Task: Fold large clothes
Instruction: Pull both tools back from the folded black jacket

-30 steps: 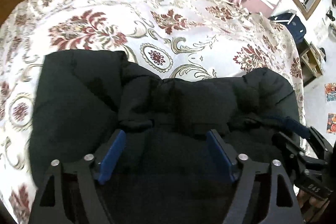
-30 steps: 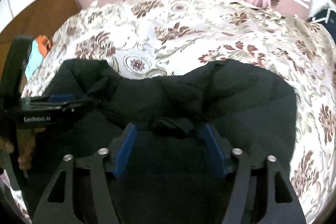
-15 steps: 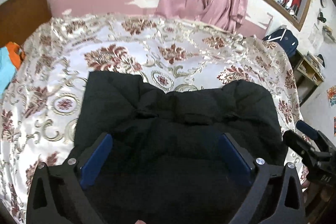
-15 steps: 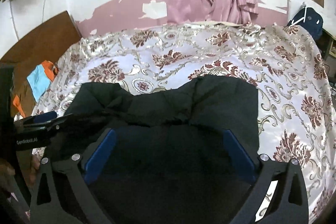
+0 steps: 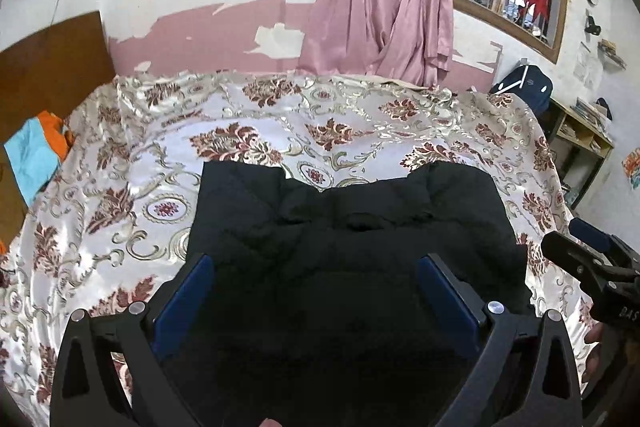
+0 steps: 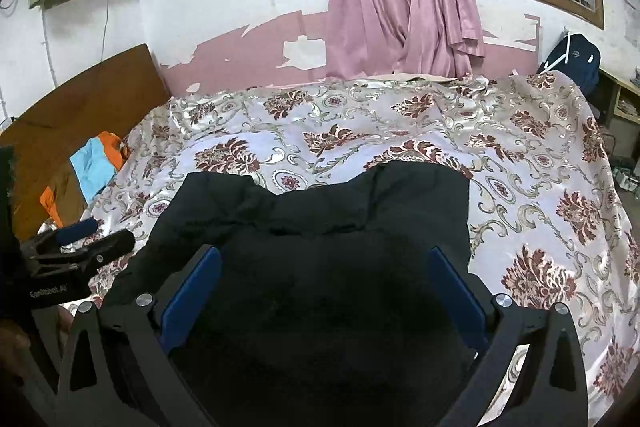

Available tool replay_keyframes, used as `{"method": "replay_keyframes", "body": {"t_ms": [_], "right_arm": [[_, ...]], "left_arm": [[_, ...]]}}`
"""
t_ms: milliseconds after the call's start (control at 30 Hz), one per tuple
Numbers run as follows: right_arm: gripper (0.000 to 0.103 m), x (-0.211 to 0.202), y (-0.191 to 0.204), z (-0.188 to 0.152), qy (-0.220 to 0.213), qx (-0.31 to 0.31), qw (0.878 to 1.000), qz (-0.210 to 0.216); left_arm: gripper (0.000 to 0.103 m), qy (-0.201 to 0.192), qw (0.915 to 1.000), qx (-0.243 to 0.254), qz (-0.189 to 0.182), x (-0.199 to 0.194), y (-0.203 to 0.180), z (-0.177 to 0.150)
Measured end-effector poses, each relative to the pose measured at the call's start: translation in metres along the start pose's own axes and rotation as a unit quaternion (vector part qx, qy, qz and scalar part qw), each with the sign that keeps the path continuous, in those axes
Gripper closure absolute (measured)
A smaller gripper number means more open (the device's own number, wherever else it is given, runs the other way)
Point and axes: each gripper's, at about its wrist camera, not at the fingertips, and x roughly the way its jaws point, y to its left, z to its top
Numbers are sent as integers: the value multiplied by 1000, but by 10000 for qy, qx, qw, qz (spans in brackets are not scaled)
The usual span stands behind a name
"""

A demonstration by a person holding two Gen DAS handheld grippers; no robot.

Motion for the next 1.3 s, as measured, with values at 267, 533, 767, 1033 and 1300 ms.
{"method": "replay_keyframes", "body": {"t_ms": [267,533,767,1033,1300], "right_arm": [[2,-23,9,-16,-118,232,9995,-205],[2,-44,28,-37,-265,245,9985,-418],[2,-49,43,-63,-446,160,9976,-501],[2,-52,47,-86,-691,-147,9965,-455],[2,-68,56,-107,-890,-403,9942,-442]], "left_arm": [[0,-100,9996,230,-129,-20,6,-10],[0,-276,9976,562,-286,-36,16,-29],[0,-599,9951,677,-406,-44,24,-53],[0,-846,9952,410,-266,-46,30,-84],[0,-913,9942,549,-122,-63,33,-111]]}}
